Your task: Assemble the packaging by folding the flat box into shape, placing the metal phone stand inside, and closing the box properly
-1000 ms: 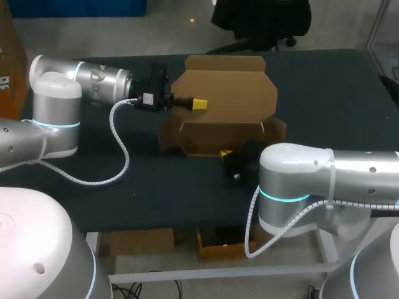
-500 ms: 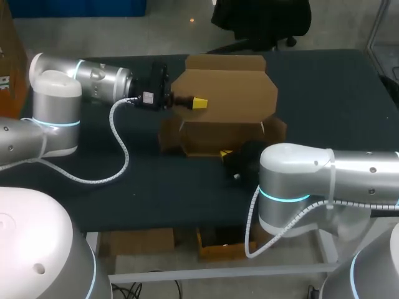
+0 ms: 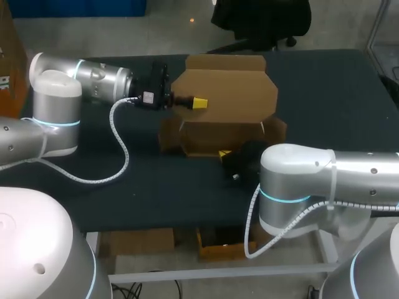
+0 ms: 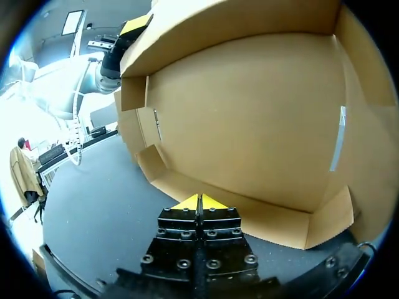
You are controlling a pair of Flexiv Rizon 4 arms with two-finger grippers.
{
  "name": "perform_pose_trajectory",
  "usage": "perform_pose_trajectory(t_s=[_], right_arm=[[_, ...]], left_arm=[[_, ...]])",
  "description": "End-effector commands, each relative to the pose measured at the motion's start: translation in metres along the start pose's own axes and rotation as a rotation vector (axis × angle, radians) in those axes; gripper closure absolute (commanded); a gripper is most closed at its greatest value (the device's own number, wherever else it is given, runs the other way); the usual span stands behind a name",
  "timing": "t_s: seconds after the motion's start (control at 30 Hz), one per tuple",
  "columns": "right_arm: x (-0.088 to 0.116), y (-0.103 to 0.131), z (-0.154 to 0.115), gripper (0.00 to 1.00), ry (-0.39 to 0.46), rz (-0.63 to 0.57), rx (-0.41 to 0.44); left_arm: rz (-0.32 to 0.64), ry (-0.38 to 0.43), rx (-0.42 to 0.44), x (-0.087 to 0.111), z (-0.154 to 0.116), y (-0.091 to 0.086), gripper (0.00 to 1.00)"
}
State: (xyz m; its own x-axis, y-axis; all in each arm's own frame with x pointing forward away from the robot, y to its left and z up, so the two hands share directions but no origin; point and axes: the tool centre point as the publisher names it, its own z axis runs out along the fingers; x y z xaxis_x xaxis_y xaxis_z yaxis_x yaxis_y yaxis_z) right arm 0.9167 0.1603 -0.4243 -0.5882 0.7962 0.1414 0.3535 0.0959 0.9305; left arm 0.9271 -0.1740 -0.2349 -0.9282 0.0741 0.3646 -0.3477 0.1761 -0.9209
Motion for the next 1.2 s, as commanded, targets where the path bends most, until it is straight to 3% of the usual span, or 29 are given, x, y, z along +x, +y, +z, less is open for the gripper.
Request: perform_pose_trajectory(t_s=[0.03, 0.23, 0.53, 0.87, 1.2], right_arm=[[0.004, 0.0, -0.011, 1.0, 0.015, 0.002, -0.024], [0.011, 0.006, -0.035, 1.0, 0.025, 0.007, -0.046], [0.015, 0.009, -0.082, 1.0, 0.061, 0.022, -0.013], [-0.003, 0.01, -0.153, 1.0, 0.052, 0.021, -0.004], [-0.026, 0.008, -0.189, 1.0, 0.058, 0.026, 0.003]], left_arm=[[0.0, 0.004, -0.001, -0.003, 0.001, 0.003, 1.0], [0.0, 0.004, -0.001, -0.003, 0.001, 0.003, 1.0], [0.0, 0.004, -0.001, -0.003, 0.001, 0.003, 1.0], [0.0, 0.004, -0.001, -0.003, 0.001, 0.003, 1.0], [0.0, 0.004, -0.001, -0.003, 0.001, 0.003, 1.0]])
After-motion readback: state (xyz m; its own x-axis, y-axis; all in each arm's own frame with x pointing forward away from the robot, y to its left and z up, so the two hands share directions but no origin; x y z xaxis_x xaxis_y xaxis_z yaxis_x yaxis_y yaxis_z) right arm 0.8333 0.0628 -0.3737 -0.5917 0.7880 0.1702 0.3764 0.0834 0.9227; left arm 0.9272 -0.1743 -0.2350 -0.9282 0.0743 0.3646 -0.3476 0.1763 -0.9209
